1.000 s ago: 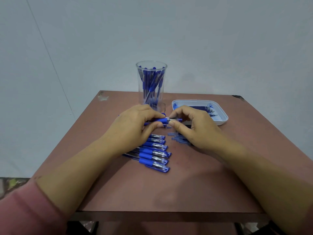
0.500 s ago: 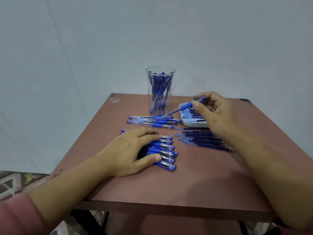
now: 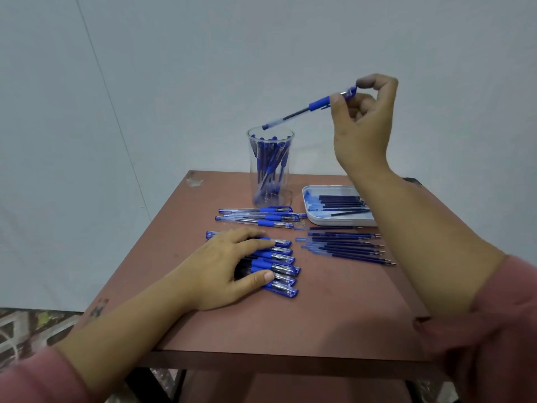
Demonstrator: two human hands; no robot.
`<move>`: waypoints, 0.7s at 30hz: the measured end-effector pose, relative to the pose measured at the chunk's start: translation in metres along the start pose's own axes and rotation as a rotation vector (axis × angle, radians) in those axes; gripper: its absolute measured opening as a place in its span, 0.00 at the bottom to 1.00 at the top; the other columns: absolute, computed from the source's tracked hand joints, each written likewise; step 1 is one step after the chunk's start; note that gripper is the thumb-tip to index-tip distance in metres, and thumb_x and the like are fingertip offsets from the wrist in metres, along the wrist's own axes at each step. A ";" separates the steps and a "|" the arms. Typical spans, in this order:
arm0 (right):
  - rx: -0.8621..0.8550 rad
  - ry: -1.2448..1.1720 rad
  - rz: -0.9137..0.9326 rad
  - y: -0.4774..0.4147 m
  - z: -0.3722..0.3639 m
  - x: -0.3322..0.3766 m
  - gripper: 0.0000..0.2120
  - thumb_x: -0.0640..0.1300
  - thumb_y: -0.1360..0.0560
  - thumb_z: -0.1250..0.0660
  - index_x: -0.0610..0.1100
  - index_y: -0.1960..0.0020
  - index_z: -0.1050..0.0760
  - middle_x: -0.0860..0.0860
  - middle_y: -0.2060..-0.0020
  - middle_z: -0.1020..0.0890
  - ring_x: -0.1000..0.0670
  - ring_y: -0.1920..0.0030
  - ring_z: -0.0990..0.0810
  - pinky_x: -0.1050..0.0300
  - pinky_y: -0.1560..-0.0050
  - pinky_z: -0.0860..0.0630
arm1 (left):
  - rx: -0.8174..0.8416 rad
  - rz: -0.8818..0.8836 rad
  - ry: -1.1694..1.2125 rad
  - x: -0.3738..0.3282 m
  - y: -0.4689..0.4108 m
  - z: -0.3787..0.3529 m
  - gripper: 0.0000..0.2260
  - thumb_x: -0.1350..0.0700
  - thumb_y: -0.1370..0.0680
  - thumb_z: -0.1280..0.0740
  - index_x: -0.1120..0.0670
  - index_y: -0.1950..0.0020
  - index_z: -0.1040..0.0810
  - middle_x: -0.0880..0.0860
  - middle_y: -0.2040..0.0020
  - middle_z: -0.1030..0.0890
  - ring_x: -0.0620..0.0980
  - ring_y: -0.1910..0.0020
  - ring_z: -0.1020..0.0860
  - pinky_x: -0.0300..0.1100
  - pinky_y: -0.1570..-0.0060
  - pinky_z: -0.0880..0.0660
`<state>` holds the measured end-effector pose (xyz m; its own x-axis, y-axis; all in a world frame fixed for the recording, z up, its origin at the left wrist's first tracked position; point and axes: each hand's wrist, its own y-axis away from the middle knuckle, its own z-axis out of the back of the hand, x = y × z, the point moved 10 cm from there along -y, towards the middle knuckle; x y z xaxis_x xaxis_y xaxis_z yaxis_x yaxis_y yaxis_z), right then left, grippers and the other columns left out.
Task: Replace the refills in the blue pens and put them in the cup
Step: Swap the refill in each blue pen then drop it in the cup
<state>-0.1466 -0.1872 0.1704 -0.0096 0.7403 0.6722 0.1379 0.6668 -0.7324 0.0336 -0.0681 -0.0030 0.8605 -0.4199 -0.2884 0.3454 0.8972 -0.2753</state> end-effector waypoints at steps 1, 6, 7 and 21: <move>0.007 0.041 0.022 -0.004 -0.006 0.000 0.13 0.39 0.24 0.34 0.47 0.47 0.36 0.50 0.63 0.21 0.57 0.64 0.23 0.64 0.57 0.26 | -0.001 0.005 0.001 0.001 0.000 0.000 0.29 0.31 0.24 0.44 0.42 0.26 0.32 0.40 0.28 0.33 0.37 0.30 0.36 0.35 0.31 0.38; 0.195 0.267 0.088 -0.004 -0.048 -0.016 0.10 0.37 0.24 0.34 0.44 0.45 0.31 0.52 0.60 0.21 0.62 0.65 0.24 0.71 0.59 0.28 | -0.013 0.008 0.009 0.001 0.000 0.001 0.29 0.30 0.24 0.44 0.42 0.27 0.32 0.40 0.28 0.33 0.37 0.30 0.35 0.36 0.32 0.37; 0.240 0.303 0.084 -0.002 -0.056 -0.021 0.10 0.37 0.23 0.34 0.43 0.44 0.30 0.52 0.61 0.21 0.62 0.65 0.24 0.72 0.60 0.28 | -0.015 0.009 0.008 0.001 0.000 0.001 0.30 0.30 0.25 0.44 0.42 0.27 0.32 0.40 0.28 0.33 0.37 0.30 0.36 0.36 0.32 0.38; 0.518 0.528 0.040 0.045 -0.047 -0.047 0.13 0.38 0.23 0.38 0.48 0.42 0.22 0.54 0.46 0.24 0.53 0.45 0.30 0.65 0.46 0.34 | -0.038 -0.010 0.020 0.002 -0.001 0.001 0.29 0.31 0.24 0.43 0.43 0.27 0.31 0.40 0.29 0.32 0.37 0.31 0.34 0.39 0.32 0.35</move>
<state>-0.0930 -0.1956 0.1108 0.4811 0.7120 0.5114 -0.3578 0.6921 -0.6269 0.0358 -0.0700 -0.0022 0.8491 -0.4322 -0.3036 0.3396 0.8870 -0.3129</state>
